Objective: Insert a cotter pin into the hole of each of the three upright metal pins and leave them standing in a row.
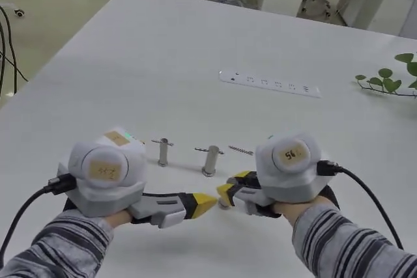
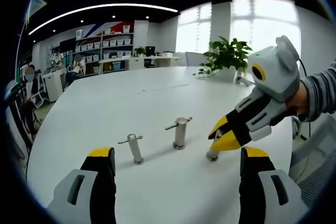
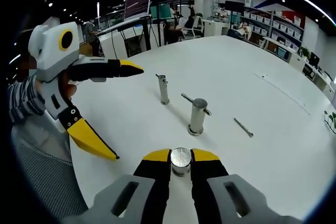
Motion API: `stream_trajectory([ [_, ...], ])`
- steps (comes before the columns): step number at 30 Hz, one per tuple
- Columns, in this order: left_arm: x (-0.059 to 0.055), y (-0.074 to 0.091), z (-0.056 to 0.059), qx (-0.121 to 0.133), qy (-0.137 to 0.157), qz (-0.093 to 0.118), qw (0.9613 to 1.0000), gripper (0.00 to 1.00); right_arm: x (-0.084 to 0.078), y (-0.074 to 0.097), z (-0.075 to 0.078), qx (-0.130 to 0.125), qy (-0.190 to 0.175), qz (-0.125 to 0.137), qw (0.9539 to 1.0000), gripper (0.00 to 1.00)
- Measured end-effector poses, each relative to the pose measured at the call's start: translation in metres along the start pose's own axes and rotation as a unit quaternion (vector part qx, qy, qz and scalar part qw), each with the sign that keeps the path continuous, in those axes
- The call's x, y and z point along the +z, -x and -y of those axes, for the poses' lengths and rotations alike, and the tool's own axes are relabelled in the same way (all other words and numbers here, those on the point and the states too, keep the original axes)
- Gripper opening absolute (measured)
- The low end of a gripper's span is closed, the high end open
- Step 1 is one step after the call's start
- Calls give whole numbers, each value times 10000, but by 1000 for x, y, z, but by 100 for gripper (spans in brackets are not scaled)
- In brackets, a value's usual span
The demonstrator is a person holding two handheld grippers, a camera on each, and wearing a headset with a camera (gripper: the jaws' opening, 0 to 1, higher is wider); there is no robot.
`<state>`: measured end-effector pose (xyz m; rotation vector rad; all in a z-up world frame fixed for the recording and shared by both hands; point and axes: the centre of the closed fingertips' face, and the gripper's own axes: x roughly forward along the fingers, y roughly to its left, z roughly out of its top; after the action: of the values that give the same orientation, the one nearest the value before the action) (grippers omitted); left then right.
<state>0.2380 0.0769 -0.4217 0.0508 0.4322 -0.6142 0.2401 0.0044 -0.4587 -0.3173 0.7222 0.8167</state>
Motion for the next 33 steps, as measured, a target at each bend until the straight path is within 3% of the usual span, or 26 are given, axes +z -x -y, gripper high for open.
stream_trajectory([
  [8, -1, -1, 2, -29, -27, -24, 10000, 98, 1, 0, 0, -76, -189, 116, 9997, 10],
  [14, -1, -1, 1, -15, -12, -17, 10000, 98, 4, 4, -1, -75, -133, 238, 9996, 18],
  [22, 0, 0, 1, 3, 17, 12, 10000, 98, 3, 18, -4, 164, -235, 290, 9992, 25],
  [33, -1, -1, 3, -20, 1, 15, 10000, 98, -18, 33, 3, 251, -50, 1, 9997, 27],
])
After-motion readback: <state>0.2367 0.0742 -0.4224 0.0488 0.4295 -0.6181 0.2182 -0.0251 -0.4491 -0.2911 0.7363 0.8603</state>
